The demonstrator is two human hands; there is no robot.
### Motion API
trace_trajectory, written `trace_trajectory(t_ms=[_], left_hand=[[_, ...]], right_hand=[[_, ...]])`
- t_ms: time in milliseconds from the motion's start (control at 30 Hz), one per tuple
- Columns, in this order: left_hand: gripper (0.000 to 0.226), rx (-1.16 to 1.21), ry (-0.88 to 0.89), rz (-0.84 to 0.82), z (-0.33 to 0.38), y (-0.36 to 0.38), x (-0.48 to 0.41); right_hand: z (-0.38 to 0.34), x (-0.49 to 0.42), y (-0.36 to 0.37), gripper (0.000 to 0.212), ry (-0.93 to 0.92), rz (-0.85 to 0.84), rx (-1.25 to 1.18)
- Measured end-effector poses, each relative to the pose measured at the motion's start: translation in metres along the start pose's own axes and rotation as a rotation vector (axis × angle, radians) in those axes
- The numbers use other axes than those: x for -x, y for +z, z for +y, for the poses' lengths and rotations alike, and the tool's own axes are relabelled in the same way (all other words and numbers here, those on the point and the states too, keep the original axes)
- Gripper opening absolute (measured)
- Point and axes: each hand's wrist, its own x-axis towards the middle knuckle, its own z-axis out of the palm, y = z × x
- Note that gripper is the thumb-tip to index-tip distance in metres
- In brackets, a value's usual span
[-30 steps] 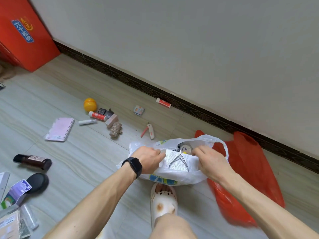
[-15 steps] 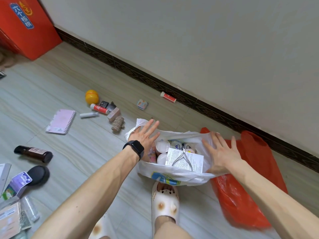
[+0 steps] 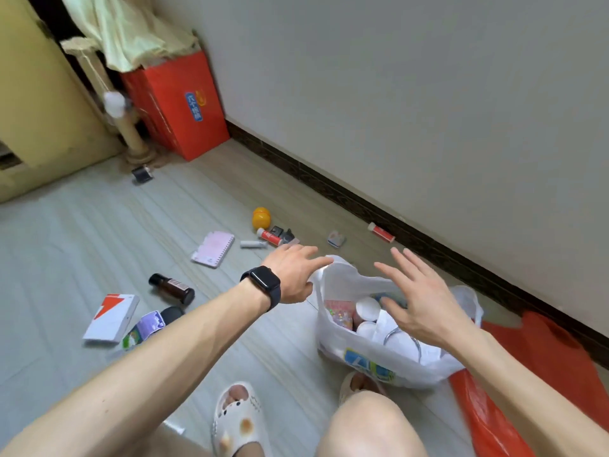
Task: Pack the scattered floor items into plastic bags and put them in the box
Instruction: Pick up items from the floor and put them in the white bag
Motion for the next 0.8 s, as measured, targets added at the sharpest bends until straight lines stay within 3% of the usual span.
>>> trace_trajectory(t_ms=[233,433,600,800], left_hand=[[0.073,0.038,-0.428,-0.014,-0.1,0.008,0.102],[0.072,0.246,-0.804,-0.103,-0.145,0.095,0.179],[0.075,0.384,-0.975,-0.303,-0.145,0.189,0.213],[0.081,0.504,-1.017,-0.428,-0.141,0.257,0.206]], right_hand=[[-0.095,-0.052,-0.008,0.065,-0.247,0.05,-0.054],[-0.147,-0.091,0.013,0.068,-0.444,-0.043,0.046],[-0.18,-0.119,0.066,0.067,-0.542,-0.286,0.181],[-0.202,-0.148,0.175,0.064,-0.51,-0.633,0.323]])
